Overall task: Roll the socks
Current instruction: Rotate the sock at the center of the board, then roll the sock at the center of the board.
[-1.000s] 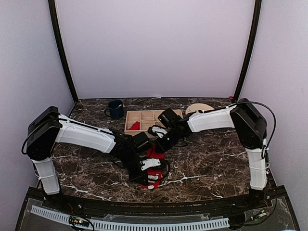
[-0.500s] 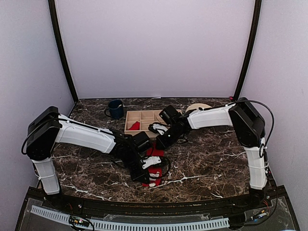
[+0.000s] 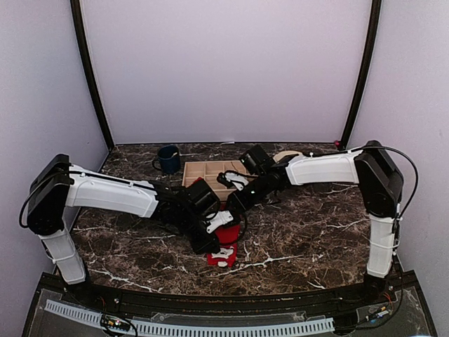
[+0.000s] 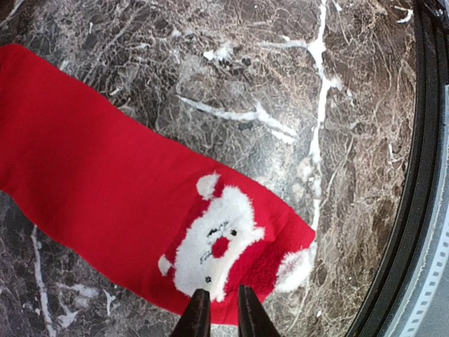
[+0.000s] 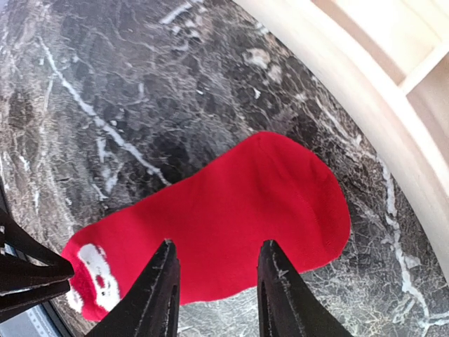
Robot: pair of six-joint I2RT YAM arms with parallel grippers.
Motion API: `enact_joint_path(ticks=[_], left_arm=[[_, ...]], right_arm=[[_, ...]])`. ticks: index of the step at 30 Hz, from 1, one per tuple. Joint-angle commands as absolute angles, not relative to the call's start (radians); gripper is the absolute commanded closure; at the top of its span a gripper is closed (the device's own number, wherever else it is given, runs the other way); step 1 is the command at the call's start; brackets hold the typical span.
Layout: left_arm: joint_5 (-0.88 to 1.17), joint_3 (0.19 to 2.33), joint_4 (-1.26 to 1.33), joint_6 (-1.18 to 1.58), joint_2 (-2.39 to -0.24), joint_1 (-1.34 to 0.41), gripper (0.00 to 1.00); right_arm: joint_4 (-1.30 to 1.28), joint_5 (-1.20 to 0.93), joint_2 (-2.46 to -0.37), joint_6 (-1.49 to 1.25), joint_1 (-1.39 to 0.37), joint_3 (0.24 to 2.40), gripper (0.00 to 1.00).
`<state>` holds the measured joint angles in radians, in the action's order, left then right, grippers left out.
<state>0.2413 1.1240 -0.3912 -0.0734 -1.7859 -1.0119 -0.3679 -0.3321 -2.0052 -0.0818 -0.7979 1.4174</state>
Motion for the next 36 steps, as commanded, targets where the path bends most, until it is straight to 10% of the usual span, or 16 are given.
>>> enact_joint_path(ticks=[1, 12, 19, 36], left_arm=[[0.232, 1.129, -0.394, -0.047, -1.706, -1.006, 0.83], [0.099, 0.924, -0.219, 0.141, -1.472, -0.925, 0.76], [-0.019, 0.812, -0.103, 0.271, -1.36, -0.899, 0.42], [-0.063, 0.671, 0.035, 0.374, -1.275, -0.882, 0.32]], right_arm=[[-0.331, -0.353, -1.948, -0.054, -0.807, 1.387, 0.63], [-0.27, -0.13, -1.73, -0.008, -0.888, 1.094, 0.57], [-0.212, 0.04, -1.568, 0.008, -1.033, 0.934, 0.54], [-0.235, 0.311, -1.683, 0.163, -1.315, 0.973, 0.5]])
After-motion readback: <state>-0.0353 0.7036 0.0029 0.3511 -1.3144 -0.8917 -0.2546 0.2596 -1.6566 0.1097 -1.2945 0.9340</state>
